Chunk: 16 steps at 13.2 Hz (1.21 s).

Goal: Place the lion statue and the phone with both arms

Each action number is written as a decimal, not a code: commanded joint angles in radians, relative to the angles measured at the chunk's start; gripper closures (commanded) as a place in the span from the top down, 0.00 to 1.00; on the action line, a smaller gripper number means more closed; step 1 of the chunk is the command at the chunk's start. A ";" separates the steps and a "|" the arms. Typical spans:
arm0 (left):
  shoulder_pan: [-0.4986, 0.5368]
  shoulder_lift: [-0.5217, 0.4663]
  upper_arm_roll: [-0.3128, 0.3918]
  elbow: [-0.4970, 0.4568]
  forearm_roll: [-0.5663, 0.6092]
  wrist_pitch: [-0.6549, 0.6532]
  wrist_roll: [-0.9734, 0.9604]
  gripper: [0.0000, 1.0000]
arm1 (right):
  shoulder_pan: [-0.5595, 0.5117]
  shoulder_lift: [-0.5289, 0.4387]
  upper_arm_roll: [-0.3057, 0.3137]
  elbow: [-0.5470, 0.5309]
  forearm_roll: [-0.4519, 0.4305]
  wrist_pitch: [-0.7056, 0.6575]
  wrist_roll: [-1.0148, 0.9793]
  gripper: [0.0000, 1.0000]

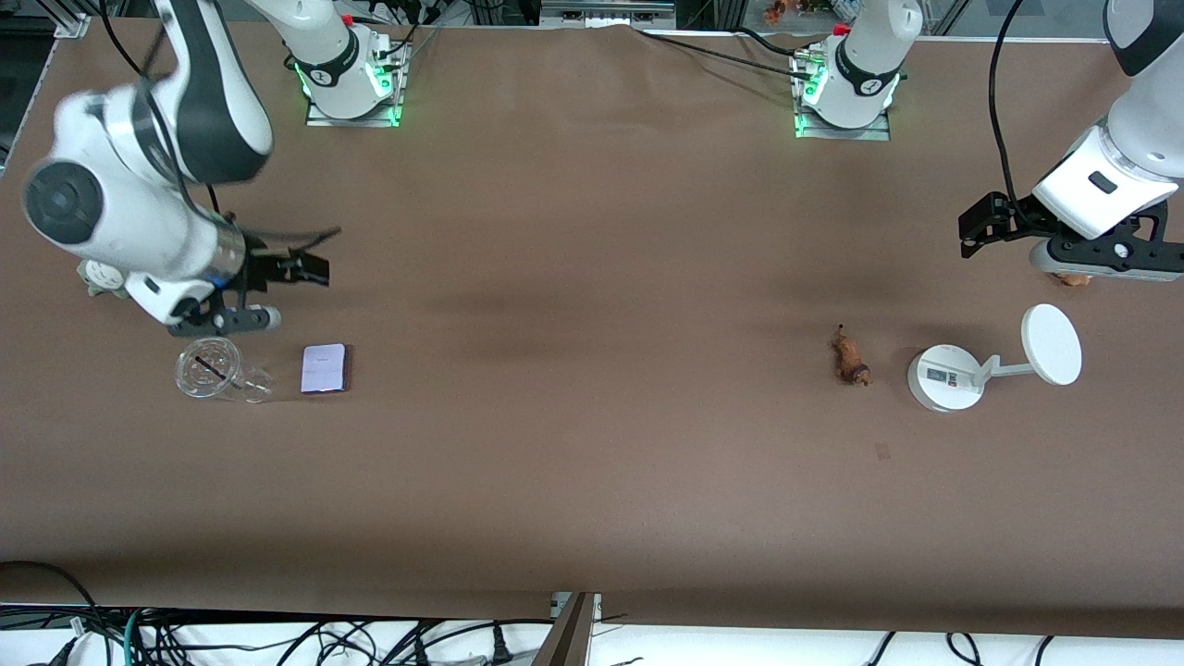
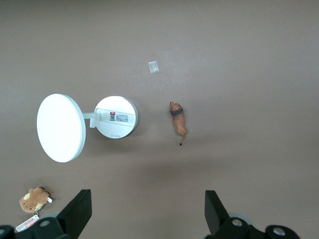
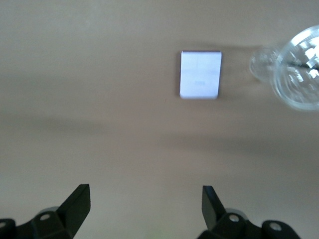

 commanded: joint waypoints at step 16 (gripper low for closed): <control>-0.003 0.013 -0.002 0.028 -0.003 -0.014 -0.003 1.00 | -0.006 -0.013 -0.062 0.362 -0.003 -0.435 0.013 0.99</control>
